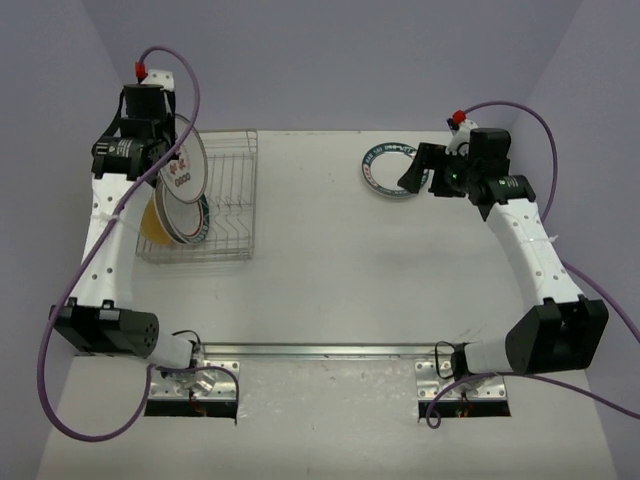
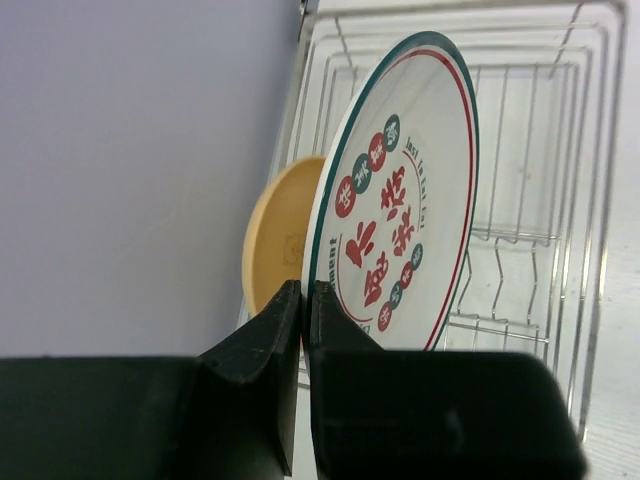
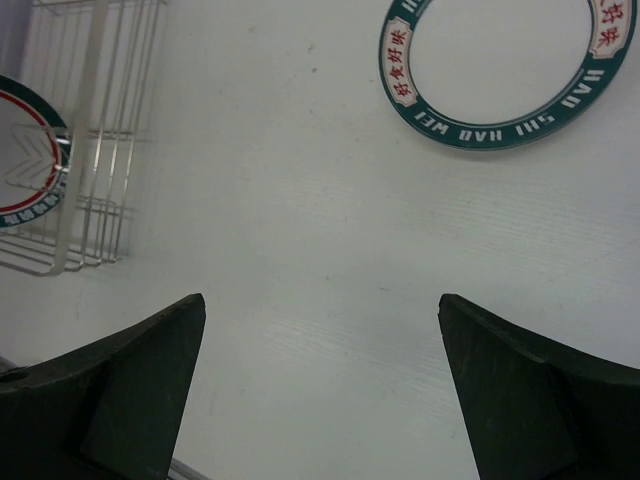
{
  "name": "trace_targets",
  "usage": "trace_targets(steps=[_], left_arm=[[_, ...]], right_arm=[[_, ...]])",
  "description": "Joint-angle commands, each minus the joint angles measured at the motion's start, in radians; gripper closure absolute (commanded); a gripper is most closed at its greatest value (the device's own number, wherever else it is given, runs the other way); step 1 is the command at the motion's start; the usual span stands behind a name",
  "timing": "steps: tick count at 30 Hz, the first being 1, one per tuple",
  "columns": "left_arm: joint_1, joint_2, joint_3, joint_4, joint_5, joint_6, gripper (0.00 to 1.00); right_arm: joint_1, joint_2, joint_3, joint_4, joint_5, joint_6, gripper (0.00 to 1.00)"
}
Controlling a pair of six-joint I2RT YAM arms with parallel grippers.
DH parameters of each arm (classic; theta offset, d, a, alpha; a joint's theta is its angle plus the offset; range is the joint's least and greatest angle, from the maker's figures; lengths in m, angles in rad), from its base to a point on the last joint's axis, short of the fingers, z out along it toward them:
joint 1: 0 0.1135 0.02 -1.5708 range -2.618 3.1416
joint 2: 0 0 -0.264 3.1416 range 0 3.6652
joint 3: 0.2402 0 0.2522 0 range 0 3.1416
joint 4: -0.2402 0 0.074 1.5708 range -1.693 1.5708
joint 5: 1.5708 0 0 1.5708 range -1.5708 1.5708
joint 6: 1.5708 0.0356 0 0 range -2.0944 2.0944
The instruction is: Unload the plates from the dish rack
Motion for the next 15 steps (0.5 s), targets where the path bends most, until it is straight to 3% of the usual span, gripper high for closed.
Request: trace_targets(steps=[1, 7, 10, 15], left_arm=[[-0.006, -0.142, 0.054, 0.051, 0.284, 0.053, 1.00], [-0.006, -0.200, 0.017, -0.004, 0.764, -0.011, 1.00], [-0.007, -0.196, -0.014, -0.024, 0.989, -0.044, 1.00], [-0.008, -0.183, -0.080, -0.031, 1.147, -0.061, 1.00]], right_arm=[[0.002, -0.060, -0.043, 0.156, -0.198, 0.043, 0.01], [0.077, -0.090, -0.070, 0.333, -0.392, 0.114, 0.03], [0.164, -0.081, -0.047, 0.356, -0.407, 0.099, 0.05], [0.299, -0.018, 0.011, 0.361, -0.391, 0.081, 0.08]])
